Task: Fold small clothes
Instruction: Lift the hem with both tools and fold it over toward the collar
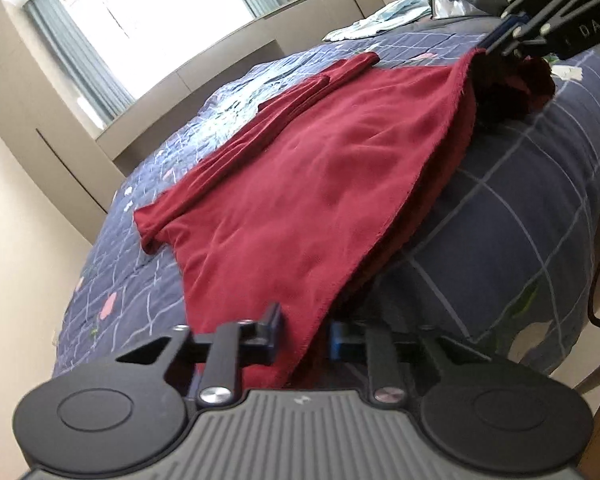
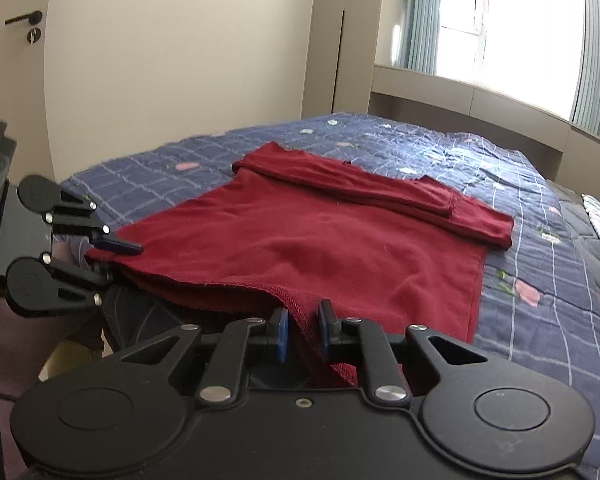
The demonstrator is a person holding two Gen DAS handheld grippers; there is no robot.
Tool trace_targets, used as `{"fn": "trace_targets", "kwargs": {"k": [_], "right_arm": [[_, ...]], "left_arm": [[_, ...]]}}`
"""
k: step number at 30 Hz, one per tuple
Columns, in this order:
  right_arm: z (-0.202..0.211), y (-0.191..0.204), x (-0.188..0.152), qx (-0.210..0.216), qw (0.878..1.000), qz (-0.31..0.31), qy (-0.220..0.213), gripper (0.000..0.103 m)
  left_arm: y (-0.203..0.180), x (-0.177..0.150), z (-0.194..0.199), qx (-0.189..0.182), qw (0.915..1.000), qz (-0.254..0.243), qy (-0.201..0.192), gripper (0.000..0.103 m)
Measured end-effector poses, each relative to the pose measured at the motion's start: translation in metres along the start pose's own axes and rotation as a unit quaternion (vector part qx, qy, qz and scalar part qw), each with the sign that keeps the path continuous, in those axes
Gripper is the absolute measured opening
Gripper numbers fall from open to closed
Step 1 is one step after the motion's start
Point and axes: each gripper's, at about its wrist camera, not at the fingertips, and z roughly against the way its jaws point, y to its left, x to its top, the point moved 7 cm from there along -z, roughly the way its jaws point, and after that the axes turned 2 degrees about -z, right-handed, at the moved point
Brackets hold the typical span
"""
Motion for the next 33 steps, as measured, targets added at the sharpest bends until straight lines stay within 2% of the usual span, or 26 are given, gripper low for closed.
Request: {"fn": "trace_targets", "kwargs": {"k": [1, 3, 5, 8, 11, 14, 18, 19, 20, 21, 22, 23, 24, 29, 33], "right_arm": [[-0.001, 0.001, -0.003, -0.003, 1.000, 0.004, 0.004, 0.023], [-0.006, 0.004, -0.012, -0.009, 1.000, 0.011, 0.016, 0.049], [-0.010, 0.007, -0.021, -0.003, 1.000, 0.013, 0.028, 0.059], [-0.016, 0.012, -0.032, 0.005, 0.999, 0.012, 0.041, 0.068], [-0.019, 0.022, -0.035, 0.005, 0.999, 0.026, 0.033, 0.081], [-0.026, 0.035, -0.036, 0.003, 0.998, 0.055, 0.028, 0.083], [-0.036, 0.041, -0.038, -0.025, 0.995, 0.096, 0.019, 0.083], [-0.036, 0.040, -0.037, -0.032, 0.995, 0.098, 0.011, 0.081], [-0.034, 0.039, -0.037, -0.040, 0.994, 0.099, 0.002, 0.075], [-0.032, 0.038, -0.035, -0.047, 0.994, 0.098, -0.008, 0.062], [-0.031, 0.035, -0.033, -0.052, 0.994, 0.096, -0.014, 0.054], [-0.030, 0.033, -0.031, -0.056, 0.994, 0.093, -0.016, 0.038], [-0.030, 0.031, -0.029, -0.055, 0.994, 0.088, -0.018, 0.027], [-0.027, 0.022, -0.019, -0.040, 0.998, 0.054, -0.021, 0.013], [-0.022, 0.014, -0.007, -0.029, 0.999, 0.033, -0.024, 0.012]], "left_arm": [[0.000, 0.001, 0.000, 0.000, 1.0000, -0.001, -0.001, 0.009], [0.003, 0.002, 0.001, -0.007, 1.0000, 0.006, -0.002, 0.005], [0.007, 0.001, 0.001, -0.018, 0.9997, 0.018, 0.003, 0.005], [0.015, 0.002, 0.004, -0.030, 0.9990, 0.034, 0.005, 0.005], [0.024, 0.008, 0.007, -0.037, 0.9982, 0.048, 0.003, 0.005], [0.029, 0.012, 0.008, -0.042, 0.9975, 0.057, 0.002, 0.005], [0.031, 0.015, 0.010, -0.044, 0.9974, 0.057, 0.002, 0.005], [0.031, 0.015, 0.010, -0.043, 0.9975, 0.056, 0.002, 0.005], [0.030, 0.014, 0.010, -0.043, 0.9975, 0.056, 0.002, 0.005], [0.029, 0.013, 0.010, -0.044, 0.9975, 0.056, 0.004, 0.005], [0.029, 0.012, 0.010, -0.046, 0.9973, 0.056, 0.004, 0.005], [0.028, 0.011, 0.009, -0.047, 0.9972, 0.057, 0.006, 0.005], [0.027, 0.010, 0.008, -0.051, 0.9970, 0.059, 0.008, 0.005], [0.022, 0.006, 0.006, -0.057, 0.9966, 0.058, 0.014, 0.006], [0.017, 0.003, 0.003, -0.054, 0.9972, 0.050, 0.017, 0.012]]}}
